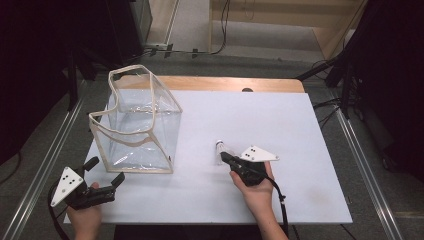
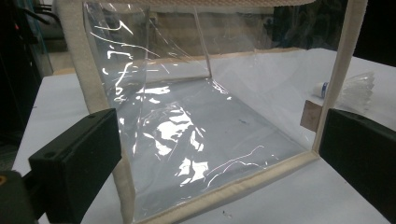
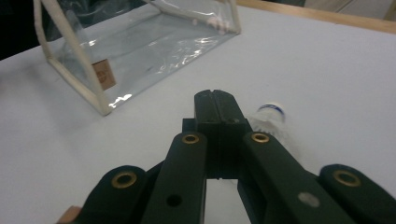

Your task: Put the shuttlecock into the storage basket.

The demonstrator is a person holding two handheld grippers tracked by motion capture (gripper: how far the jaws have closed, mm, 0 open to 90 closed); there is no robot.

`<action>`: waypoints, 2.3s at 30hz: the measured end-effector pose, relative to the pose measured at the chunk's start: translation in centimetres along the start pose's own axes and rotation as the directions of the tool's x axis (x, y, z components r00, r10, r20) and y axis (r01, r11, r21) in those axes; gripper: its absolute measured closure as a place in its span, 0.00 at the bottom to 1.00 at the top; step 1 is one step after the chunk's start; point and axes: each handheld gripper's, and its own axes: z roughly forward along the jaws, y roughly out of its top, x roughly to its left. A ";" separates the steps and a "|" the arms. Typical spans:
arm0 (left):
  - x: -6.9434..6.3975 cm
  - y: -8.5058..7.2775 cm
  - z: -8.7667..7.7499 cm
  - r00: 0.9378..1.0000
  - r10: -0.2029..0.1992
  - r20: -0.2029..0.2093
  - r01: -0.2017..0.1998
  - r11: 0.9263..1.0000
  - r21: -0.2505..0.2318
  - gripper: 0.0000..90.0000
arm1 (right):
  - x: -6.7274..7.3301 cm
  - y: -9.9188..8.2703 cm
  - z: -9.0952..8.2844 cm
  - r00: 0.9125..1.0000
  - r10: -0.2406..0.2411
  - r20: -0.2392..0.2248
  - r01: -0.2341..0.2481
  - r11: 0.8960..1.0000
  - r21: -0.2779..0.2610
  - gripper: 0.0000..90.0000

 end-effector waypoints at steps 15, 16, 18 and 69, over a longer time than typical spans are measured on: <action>0.0 0.0 0.0 1.000 -0.002 0.003 0.002 1.000 -0.002 0.00 | 2.7 -1.1 4.2 1.000 -0.009 -0.013 0.010 0.995 0.102 0.98; 0.1 0.0 0.0 1.000 -0.002 0.002 0.002 1.000 -0.002 0.00 | 2.7 -1.2 4.3 1.000 -0.004 -0.008 0.005 0.994 0.111 0.98; 0.0 0.0 0.0 1.000 -0.001 0.002 0.001 1.000 -0.001 0.00 | 2.7 -1.3 4.6 1.000 -0.001 -0.004 0.001 0.993 0.122 0.98; 0.0 0.0 0.0 1.000 -0.001 0.002 0.001 1.000 -0.001 0.00 | -5.2 0.4 2.4 0.972 0.057 0.230 -0.089 0.987 0.135 0.98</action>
